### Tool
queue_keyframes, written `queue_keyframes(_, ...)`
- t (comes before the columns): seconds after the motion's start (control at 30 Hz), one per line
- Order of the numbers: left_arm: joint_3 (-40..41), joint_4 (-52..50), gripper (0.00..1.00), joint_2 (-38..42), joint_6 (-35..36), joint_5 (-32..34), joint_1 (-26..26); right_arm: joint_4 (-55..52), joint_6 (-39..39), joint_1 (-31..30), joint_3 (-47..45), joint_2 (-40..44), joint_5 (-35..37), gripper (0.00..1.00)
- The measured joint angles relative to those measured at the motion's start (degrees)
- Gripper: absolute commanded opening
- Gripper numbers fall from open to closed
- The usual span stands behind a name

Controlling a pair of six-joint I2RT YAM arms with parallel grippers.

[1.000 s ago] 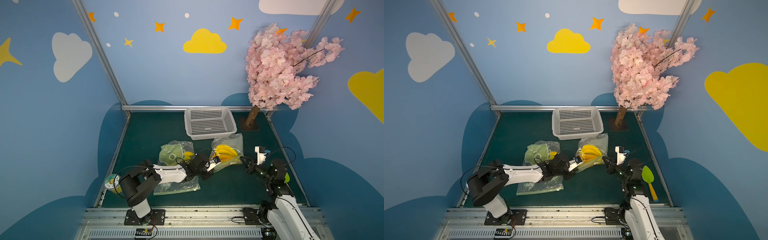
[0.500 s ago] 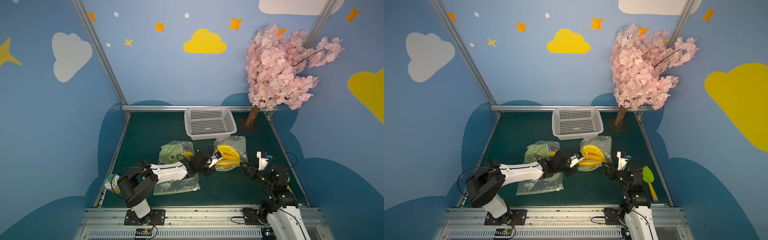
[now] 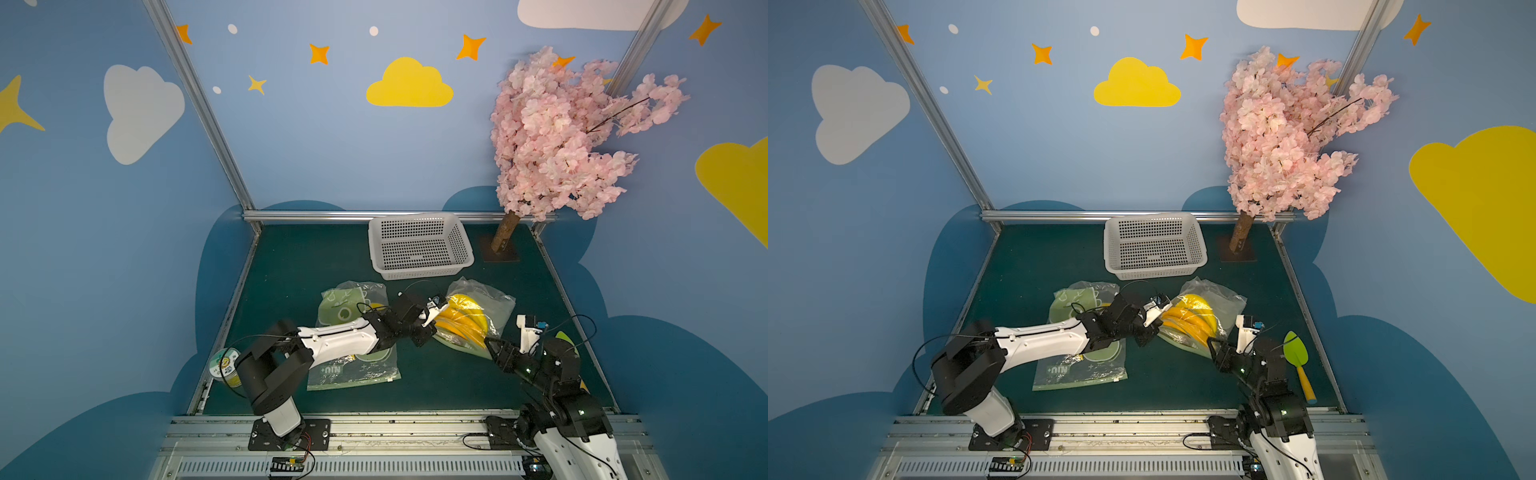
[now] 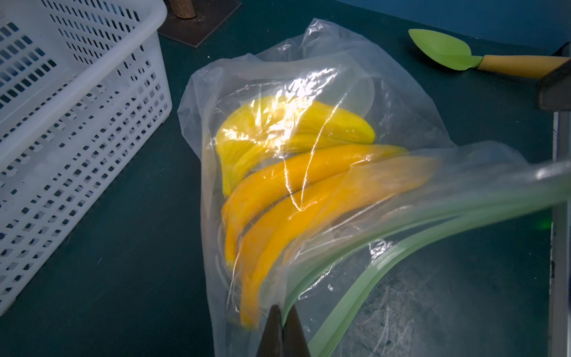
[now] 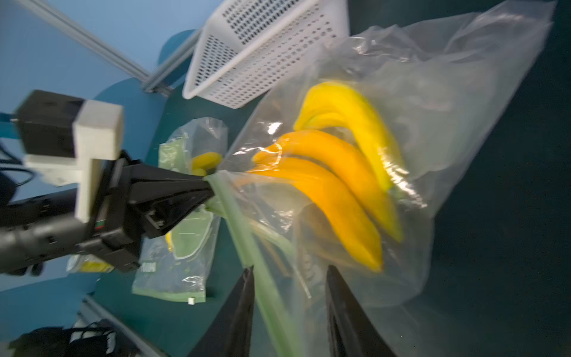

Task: Open the zip-top bag and take out the banana
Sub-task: Open the zipper of the food storage bag at the center of the board.

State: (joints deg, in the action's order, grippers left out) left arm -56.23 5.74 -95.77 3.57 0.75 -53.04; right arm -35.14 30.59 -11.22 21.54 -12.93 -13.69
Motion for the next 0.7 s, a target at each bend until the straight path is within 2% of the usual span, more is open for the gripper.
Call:
queue_keyframes(0.17, 0.6, -0.2, 0.03, 0.0, -0.4, 0.7, 0.2, -4.3, 1.7, 0.0, 1.7, 2.8, 9.2, 0.47)
queue_keyframes(0.2, 0.6, -0.3, 0.03, 0.0, -0.4, 0.7, 0.2, -4.4, 1.7, 0.0, 2.0, 3.6, 10.0, 0.45)
queue_keyframes(0.27, 0.6, -0.2, 0.03, 0.0, -0.6, 0.7, 0.3, -3.8, 1.1, 0.0, 2.3, 5.5, 9.7, 0.34)
queue_keyframes(0.33, 0.6, -0.2, 0.03, -0.2, -0.7, 0.5, 0.3, -1.9, 0.4, 0.0, 2.2, 6.9, 6.6, 0.28)
queue_keyframes(0.53, -0.3, -0.2, 0.03, -2.3, -1.0, -0.1, 0.9, 4.3, -4.1, -2.4, 2.0, 7.0, -7.3, 0.33)
queue_keyframes(0.7, -0.5, -0.2, 0.03, -3.5, -1.9, -1.0, 1.9, 7.4, -7.6, -7.4, 2.0, 4.3, -12.9, 0.32)
